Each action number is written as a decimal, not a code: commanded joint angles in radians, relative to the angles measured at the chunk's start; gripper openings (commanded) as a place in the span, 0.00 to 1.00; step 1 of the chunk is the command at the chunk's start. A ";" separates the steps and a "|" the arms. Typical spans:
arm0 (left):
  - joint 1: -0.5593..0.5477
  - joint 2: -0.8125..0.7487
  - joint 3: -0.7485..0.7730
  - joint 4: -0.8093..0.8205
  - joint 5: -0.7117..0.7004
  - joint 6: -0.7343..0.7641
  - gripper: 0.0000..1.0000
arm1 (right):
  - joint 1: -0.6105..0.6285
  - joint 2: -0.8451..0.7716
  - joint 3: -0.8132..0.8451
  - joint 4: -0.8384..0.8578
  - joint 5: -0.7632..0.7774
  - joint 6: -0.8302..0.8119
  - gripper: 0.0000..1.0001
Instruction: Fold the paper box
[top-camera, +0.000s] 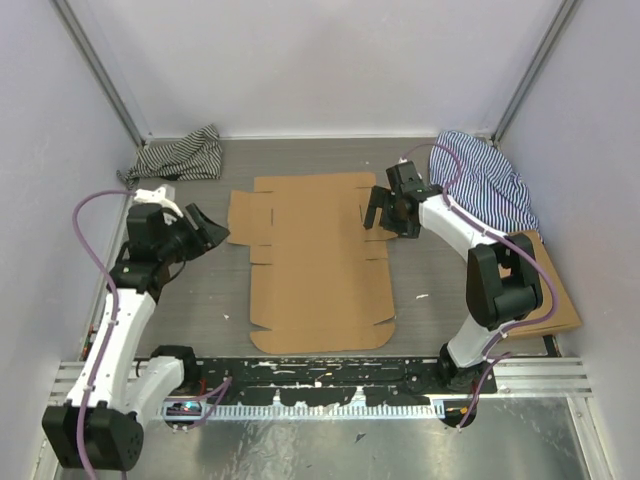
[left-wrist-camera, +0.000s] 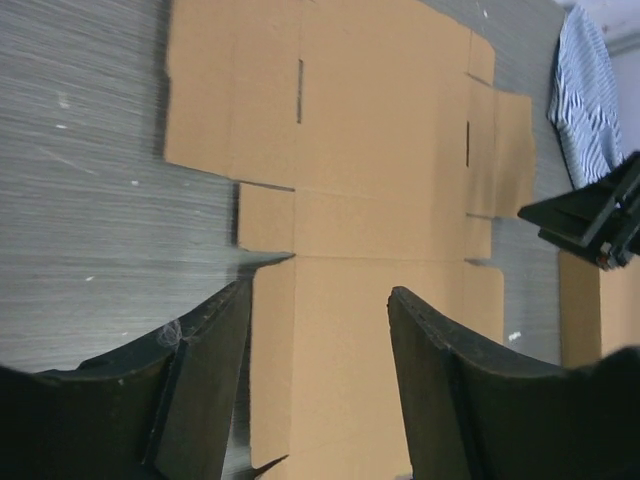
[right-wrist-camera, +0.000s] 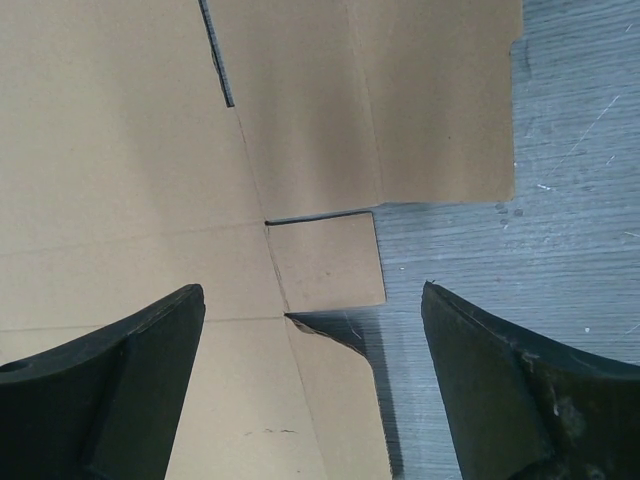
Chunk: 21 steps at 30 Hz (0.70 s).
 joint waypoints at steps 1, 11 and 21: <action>-0.048 0.158 0.067 0.088 0.179 -0.032 0.62 | 0.002 -0.013 0.021 0.007 0.038 0.003 0.94; -0.361 0.551 0.246 0.194 -0.055 -0.057 0.63 | 0.002 0.004 -0.050 0.064 -0.041 -0.009 0.98; -0.441 0.876 0.450 0.156 -0.071 -0.070 0.59 | 0.000 0.028 -0.100 0.156 -0.127 -0.038 1.00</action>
